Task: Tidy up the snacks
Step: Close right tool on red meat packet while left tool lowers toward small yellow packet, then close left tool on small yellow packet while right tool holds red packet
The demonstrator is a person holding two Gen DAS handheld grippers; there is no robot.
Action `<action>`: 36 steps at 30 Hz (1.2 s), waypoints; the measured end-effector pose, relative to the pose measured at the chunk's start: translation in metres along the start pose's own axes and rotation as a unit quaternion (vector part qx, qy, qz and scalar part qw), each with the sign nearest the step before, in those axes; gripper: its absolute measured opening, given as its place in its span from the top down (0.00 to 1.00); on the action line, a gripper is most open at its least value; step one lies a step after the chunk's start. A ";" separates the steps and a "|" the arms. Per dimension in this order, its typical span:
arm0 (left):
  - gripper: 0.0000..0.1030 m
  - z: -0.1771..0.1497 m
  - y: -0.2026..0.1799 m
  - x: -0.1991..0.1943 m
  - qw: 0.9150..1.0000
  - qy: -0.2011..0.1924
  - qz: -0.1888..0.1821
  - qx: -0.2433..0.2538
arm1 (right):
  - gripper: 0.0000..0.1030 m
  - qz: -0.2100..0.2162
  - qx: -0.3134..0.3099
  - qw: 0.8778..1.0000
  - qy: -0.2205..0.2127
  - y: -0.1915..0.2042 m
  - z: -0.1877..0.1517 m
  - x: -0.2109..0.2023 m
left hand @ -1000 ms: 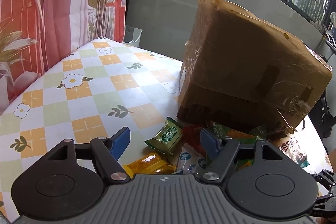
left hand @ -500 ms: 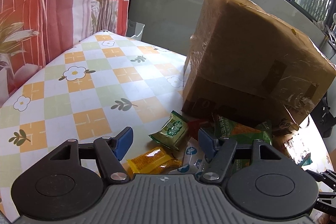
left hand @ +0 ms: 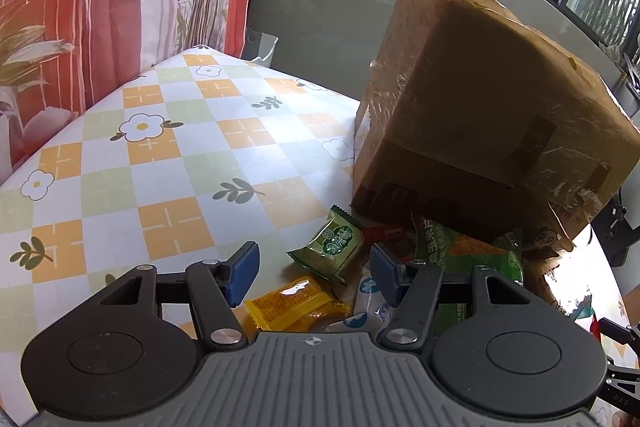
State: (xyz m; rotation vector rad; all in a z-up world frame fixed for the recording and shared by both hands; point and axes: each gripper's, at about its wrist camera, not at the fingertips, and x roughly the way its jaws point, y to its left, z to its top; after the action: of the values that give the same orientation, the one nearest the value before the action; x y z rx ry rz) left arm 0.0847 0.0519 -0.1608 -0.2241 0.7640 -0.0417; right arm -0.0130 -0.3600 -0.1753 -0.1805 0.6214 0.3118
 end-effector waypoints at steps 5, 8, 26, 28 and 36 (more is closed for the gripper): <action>0.39 0.000 0.003 -0.003 1.000 -0.003 -0.008 -0.006 | 0.44 0.019 0.001 1.000 0.017 0.007 0.002 0.001; 0.39 0.000 0.008 -0.003 1.000 -0.004 -0.011 -0.009 | 0.48 0.016 0.005 1.000 0.017 0.009 0.003 0.000; 0.58 -0.014 0.013 0.020 0.990 0.028 -0.059 0.122 | 0.49 0.029 0.021 0.999 -0.029 0.032 0.046 -0.016; 0.59 -0.019 0.015 0.024 0.989 0.030 -0.040 0.137 | 0.49 0.033 0.026 0.999 -0.033 0.034 0.049 -0.013; 0.57 -0.017 0.029 0.035 0.986 0.039 -0.082 0.141 | 0.50 0.042 0.031 0.998 -0.026 0.042 0.052 -0.007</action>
State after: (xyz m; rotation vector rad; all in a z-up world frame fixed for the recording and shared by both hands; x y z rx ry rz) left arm 0.0968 0.0731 -0.2027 -0.0155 0.8063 -0.3143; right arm -0.0049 -0.3093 -0.1326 -0.0873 0.5873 0.3777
